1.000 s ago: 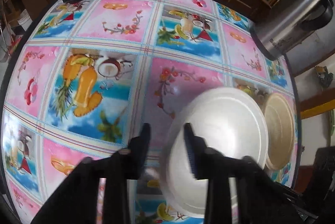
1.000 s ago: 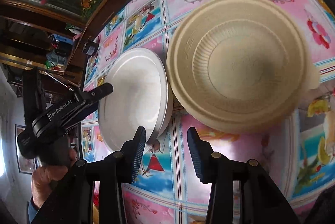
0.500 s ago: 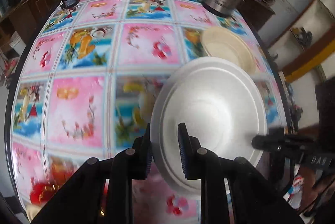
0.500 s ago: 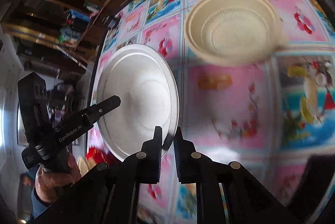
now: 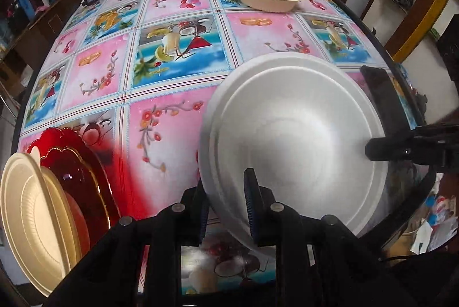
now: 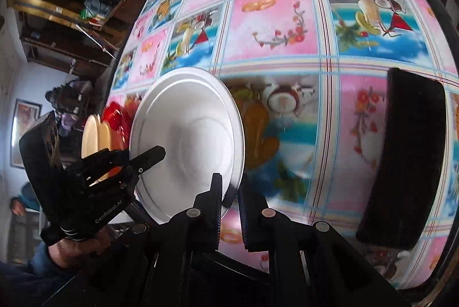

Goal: Organize plates and bowls
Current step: 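Lift and carry the white foam bowl over the plate stack with the left gripper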

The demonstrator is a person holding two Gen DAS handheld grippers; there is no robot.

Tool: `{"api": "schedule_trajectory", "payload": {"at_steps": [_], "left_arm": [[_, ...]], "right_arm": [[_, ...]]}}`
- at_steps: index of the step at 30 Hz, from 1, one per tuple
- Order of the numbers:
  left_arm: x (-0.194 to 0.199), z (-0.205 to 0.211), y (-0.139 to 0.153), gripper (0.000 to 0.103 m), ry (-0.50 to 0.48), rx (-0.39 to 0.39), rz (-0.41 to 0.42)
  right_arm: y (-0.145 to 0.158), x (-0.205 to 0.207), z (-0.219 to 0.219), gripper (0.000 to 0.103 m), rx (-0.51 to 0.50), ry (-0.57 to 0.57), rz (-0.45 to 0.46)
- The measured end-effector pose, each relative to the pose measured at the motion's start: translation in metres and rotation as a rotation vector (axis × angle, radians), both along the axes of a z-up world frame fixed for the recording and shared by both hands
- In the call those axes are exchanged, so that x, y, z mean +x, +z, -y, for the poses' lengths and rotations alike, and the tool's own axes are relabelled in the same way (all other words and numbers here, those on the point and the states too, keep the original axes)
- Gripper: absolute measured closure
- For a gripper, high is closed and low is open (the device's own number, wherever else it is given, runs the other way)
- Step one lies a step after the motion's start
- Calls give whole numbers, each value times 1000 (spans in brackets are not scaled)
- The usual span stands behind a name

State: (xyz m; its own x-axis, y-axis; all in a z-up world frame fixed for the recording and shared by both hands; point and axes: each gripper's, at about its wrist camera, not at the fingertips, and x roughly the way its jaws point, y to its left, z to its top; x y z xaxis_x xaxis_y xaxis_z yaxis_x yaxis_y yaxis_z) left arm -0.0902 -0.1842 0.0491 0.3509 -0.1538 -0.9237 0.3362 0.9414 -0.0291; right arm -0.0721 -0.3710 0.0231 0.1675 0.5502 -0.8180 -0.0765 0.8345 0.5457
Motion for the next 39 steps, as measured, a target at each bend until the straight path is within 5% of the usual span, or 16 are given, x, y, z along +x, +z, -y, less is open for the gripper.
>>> {"api": "schedule_trajectory", "payload": {"at_steps": [7,39], "left_arm": [[-18,6,6,83,-39,93,94],[-25,-31,47,83,55,130,227]], "right_arm": [[3,-2,-4,91,-58,2,60],[41,2,-52,91,-86,103,204]]}}
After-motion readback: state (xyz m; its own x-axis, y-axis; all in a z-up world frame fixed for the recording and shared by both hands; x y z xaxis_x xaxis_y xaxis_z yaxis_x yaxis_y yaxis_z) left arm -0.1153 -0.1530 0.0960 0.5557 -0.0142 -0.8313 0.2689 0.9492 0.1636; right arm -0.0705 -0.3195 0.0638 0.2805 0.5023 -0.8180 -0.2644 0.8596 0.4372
